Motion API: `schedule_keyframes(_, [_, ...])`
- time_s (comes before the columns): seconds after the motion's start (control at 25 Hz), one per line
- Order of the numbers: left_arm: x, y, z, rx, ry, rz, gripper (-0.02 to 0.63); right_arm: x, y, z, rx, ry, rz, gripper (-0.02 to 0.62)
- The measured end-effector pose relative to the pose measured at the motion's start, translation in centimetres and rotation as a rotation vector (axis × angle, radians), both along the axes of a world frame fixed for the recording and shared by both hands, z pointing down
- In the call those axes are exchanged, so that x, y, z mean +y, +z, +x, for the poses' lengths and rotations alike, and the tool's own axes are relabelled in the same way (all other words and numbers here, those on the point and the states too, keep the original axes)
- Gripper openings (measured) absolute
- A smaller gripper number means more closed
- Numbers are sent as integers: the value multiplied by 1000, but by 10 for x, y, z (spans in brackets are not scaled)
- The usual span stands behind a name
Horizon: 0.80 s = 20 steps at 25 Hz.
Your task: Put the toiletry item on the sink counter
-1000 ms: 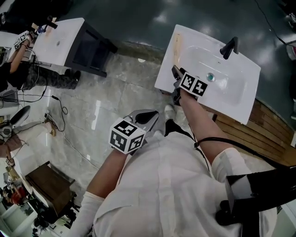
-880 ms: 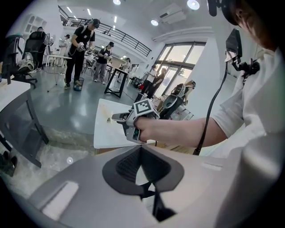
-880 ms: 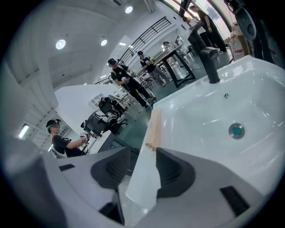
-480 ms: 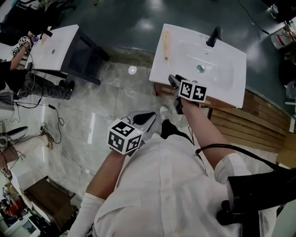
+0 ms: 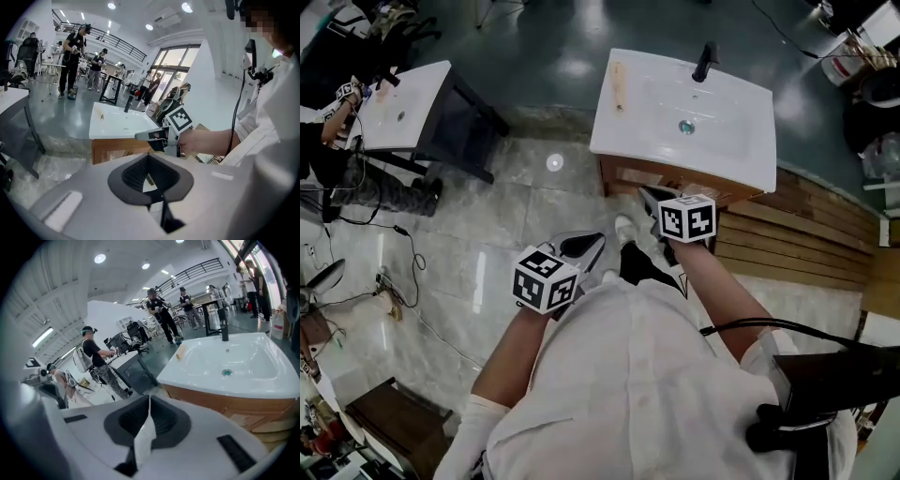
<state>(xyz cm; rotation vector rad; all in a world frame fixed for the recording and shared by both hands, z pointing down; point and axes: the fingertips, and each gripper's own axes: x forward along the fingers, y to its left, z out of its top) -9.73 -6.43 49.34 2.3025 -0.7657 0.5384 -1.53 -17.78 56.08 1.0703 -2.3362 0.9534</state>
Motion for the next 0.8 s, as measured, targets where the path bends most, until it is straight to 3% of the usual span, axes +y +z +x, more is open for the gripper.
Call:
schedule_keyframes(0.32, [18,-5,6,11,49,4,6,56,-25,8,48,-58,35,6])
schedule_keyframes(0.8, [34,-2,12,36,91,-13,6,107,-30,18,112,-70,60,5])
